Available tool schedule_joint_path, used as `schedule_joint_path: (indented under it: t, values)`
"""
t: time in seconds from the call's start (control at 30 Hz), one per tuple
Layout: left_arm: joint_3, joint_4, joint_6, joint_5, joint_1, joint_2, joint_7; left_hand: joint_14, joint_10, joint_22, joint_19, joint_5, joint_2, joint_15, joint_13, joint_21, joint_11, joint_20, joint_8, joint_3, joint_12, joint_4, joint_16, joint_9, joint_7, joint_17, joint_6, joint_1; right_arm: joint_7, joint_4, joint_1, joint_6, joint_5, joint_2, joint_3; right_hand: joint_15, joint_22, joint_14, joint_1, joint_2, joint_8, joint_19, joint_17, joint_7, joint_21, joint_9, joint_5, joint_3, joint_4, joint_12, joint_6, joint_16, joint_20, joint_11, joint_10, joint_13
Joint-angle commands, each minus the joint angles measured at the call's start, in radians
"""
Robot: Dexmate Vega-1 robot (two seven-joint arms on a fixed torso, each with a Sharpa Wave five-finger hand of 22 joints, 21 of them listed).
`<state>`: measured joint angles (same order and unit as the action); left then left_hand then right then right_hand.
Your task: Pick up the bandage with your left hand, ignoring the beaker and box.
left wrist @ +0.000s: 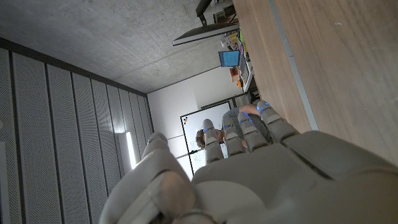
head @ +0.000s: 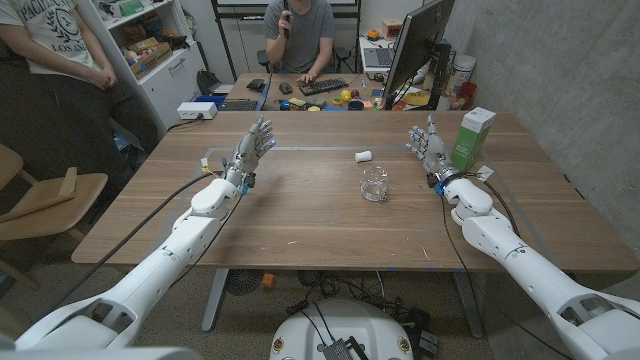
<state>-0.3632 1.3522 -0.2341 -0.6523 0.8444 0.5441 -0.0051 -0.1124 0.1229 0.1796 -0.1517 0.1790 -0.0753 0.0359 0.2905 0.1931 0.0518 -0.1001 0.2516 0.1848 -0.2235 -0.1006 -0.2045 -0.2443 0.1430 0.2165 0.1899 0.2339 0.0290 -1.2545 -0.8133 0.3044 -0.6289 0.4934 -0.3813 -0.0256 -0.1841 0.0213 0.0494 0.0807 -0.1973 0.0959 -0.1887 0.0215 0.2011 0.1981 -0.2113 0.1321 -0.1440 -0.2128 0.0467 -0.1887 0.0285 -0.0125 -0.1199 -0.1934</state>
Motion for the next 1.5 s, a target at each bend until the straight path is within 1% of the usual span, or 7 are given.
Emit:
schedule_joint_path:
  t: [0.03,0.37,0.47,0.57,0.97,1.23,1.5]
  values:
    - [0.008,0.041,0.049,-0.003,0.007,0.024,0.022,-0.011,0.008,0.002,-0.009,0.003,0.000,0.002,0.003,0.006,-0.002,-0.001,0.005,0.007,-0.005,0.000,-0.006,-0.005,0.000,0.003,0.008,0.010,-0.001,0.050,0.028,0.013,0.017,-0.017,-0.012,-0.013,-0.003,0.000,0.000,0.031,-0.006,0.007,-0.003,-0.002,0.004,0.003,-0.005,0.001,-0.007,-0.006,0.008,-0.005,-0.002,0.002,-0.008,-0.003]
    - [0.008,0.034,0.041,-0.008,0.007,0.021,0.010,-0.011,0.008,0.002,-0.009,0.003,0.000,0.002,0.001,0.006,-0.001,-0.002,0.003,0.007,-0.004,-0.001,-0.006,-0.005,0.000,0.002,0.008,0.010,0.001,0.057,0.031,0.019,0.018,-0.020,-0.012,-0.012,-0.003,-0.001,0.000,0.031,-0.006,0.007,-0.003,-0.002,0.003,0.003,-0.005,0.001,-0.007,-0.005,0.008,-0.006,-0.001,0.001,-0.008,-0.003]
    - [0.005,0.046,0.070,-0.007,0.007,0.028,0.024,-0.011,0.007,0.002,-0.009,0.003,0.000,0.002,0.001,0.006,-0.001,-0.002,0.004,0.007,-0.004,-0.001,-0.006,-0.004,0.000,0.002,0.009,0.010,0.006,0.072,0.041,0.030,0.019,-0.025,-0.012,-0.013,-0.003,0.000,0.000,0.031,-0.006,0.007,-0.003,-0.002,0.003,0.003,-0.005,0.001,-0.007,-0.005,0.008,-0.006,-0.001,0.001,-0.008,-0.003]
    - [-0.005,0.045,0.096,0.002,0.003,0.036,0.028,-0.011,0.007,0.002,-0.009,0.003,0.000,0.001,0.000,0.005,-0.001,-0.001,0.004,0.008,-0.004,-0.001,-0.006,-0.004,-0.001,0.001,0.010,0.010,0.036,0.134,0.071,0.107,0.043,-0.040,-0.016,-0.014,-0.003,0.008,0.001,0.031,-0.006,0.021,-0.003,-0.002,0.009,0.003,-0.005,0.001,-0.007,-0.006,0.008,-0.009,-0.009,0.000,-0.009,-0.003]
    - [-0.038,0.095,0.202,0.050,-0.031,0.070,0.070,0.012,-0.018,0.001,0.002,0.004,0.000,-0.012,-0.004,0.002,-0.011,-0.006,-0.003,0.009,0.006,-0.003,0.002,-0.003,-0.009,-0.001,-0.002,0.010,0.022,0.110,0.064,0.093,0.028,-0.037,-0.004,-0.014,-0.003,0.017,0.001,0.030,-0.007,0.028,-0.003,-0.003,0.011,0.002,-0.005,0.001,-0.006,-0.009,0.011,-0.011,-0.012,-0.002,-0.017,-0.003]
    - [-0.085,0.198,0.361,0.143,-0.104,0.108,0.147,0.007,-0.012,0.001,-0.007,0.005,-0.001,-0.003,-0.007,0.005,-0.005,-0.002,-0.004,0.015,0.004,-0.010,-0.001,-0.004,-0.003,-0.004,-0.003,0.022,0.023,0.105,0.058,0.091,0.027,-0.036,-0.005,-0.013,-0.003,0.016,0.002,0.030,-0.007,0.026,-0.003,-0.002,0.010,0.002,-0.005,0.001,-0.006,-0.008,0.011,-0.010,-0.010,-0.003,-0.017,-0.003]
    - [-0.172,0.232,0.529,0.245,-0.218,0.109,0.156,0.006,-0.012,0.001,-0.013,0.007,0.001,-0.001,-0.010,0.007,-0.004,0.001,-0.003,0.020,0.004,-0.021,-0.001,-0.004,-0.001,-0.006,-0.002,0.038,0.021,0.111,0.058,0.094,0.025,-0.038,-0.003,-0.014,-0.003,0.017,0.002,0.030,-0.007,0.025,-0.003,-0.003,0.009,0.002,-0.005,0.001,-0.006,-0.008,0.011,-0.010,-0.009,-0.003,-0.016,-0.003]
